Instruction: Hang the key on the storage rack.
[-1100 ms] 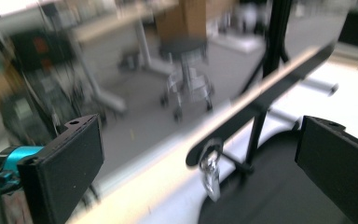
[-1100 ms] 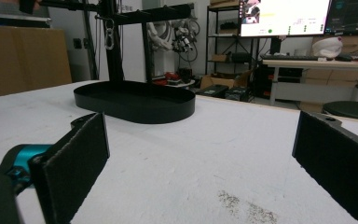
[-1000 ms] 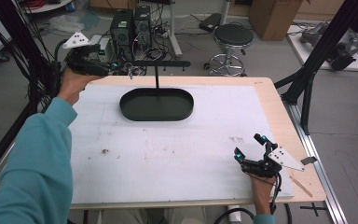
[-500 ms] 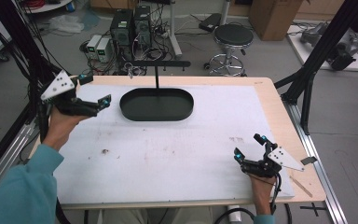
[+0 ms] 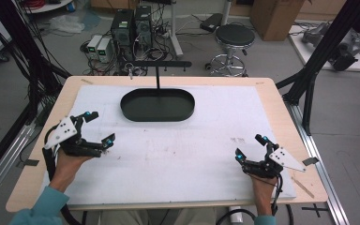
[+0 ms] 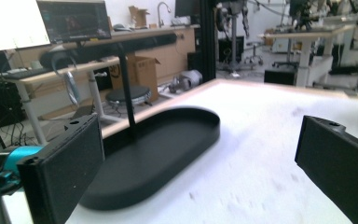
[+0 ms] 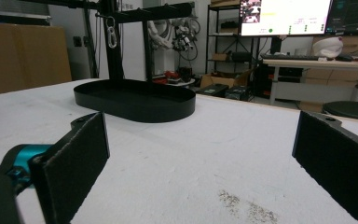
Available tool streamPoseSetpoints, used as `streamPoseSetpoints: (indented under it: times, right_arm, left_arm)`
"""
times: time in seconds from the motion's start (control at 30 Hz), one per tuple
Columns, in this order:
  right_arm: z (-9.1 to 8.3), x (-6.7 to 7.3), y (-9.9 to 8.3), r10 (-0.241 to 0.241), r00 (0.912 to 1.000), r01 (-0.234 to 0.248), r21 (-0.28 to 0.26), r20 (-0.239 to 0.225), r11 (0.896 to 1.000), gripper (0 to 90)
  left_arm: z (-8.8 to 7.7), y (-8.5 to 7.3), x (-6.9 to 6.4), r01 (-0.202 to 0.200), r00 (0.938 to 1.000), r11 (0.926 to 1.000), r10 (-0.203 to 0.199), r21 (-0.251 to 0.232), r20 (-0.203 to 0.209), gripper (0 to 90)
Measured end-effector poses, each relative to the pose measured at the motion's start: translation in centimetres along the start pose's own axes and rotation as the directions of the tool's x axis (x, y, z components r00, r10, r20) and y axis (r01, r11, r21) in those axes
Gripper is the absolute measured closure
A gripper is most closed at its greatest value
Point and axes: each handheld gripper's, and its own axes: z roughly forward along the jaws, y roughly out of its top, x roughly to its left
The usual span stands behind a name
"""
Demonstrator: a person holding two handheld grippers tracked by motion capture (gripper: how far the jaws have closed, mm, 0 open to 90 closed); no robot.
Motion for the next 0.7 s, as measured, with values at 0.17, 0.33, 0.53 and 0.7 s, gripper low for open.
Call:
streamPoseSetpoints:
  times: [0.17,0.33,0.53,0.7]
  right_arm:
    - [0.0,0.0,0.0,-0.001,1.0000,0.001,0.002,0.001,1.000,2.9]
    - [0.0,0.0,0.0,0.001,1.0000,-0.001,0.003,0.002,1.000,2.9]
    - [0.0,0.0,0.0,0.001,1.0000,-0.001,0.002,0.000,1.000,2.9]
    - [0.0,0.1,0.0,-0.008,1.0000,0.008,0.000,0.001,1.000,2.9]
  left_arm:
    - [-1.3,-2.5,-1.3,0.027,0.9996,0.9993,-0.027,-0.026,-0.008,1.7]
    - [-2.6,-5.2,-2.3,0.040,0.9986,0.9979,-0.042,-0.051,-0.034,1.7]
    - [-3.6,-6.9,-2.6,0.044,0.9949,0.9950,-0.051,-0.090,-0.087,1.7]
    - [-3.3,-6.8,-2.6,0.051,0.9917,0.9969,-0.058,-0.060,-0.115,1.7]
